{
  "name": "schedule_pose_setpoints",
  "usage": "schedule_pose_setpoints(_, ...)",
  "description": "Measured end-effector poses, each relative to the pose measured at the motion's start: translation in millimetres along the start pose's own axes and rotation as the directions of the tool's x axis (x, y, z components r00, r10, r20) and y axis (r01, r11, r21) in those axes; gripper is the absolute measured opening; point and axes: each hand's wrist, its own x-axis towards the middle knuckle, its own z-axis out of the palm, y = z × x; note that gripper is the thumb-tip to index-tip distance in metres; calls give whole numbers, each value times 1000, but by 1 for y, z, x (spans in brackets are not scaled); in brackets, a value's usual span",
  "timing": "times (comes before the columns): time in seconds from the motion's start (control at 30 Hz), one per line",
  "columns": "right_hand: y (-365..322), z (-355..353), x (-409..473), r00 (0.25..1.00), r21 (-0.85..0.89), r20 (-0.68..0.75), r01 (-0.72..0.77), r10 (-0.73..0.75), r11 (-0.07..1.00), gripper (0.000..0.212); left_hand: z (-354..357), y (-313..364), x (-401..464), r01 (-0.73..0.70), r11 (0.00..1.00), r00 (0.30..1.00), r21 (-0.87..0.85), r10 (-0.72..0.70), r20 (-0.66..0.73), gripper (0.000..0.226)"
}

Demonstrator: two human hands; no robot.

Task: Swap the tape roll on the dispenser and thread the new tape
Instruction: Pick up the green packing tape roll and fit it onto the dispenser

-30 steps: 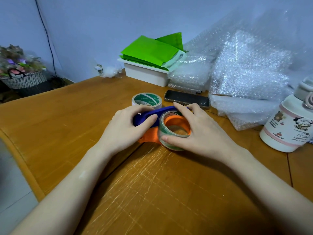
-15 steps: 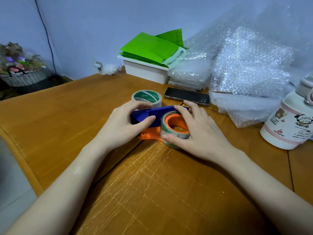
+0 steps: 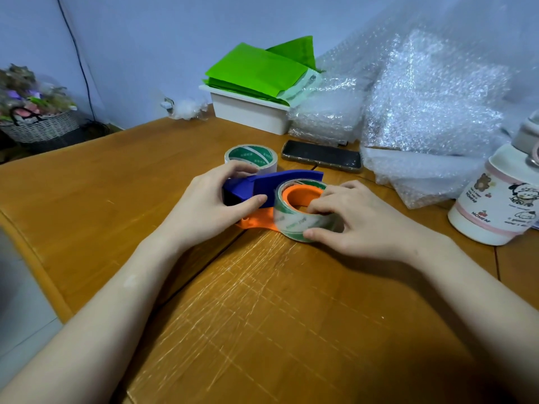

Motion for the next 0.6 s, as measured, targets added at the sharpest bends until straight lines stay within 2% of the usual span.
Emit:
schedule_pose_setpoints(0.1,-1,-4,1,998,98,-61,8,-2,995,21,1,1,0,2,1000,997,-28,-4,-77,34)
schedule_pose_setpoints(0.23,-7,-16,-1,993,355,-115,18,24,935,20,2,4,0,6,998,991,-70,-15,-131,26)
schedule_pose_setpoints(0.37,-11,-21,-2,987,468,-160,53,25,882,23,2,6,0,18,994,988,-103,-33,-151,21)
schedule_pose_setpoints(0.6,-16,-15,-1,983,590,-168,40,74,806,17,2,2,0,38,998,997,-54,-42,-67,26)
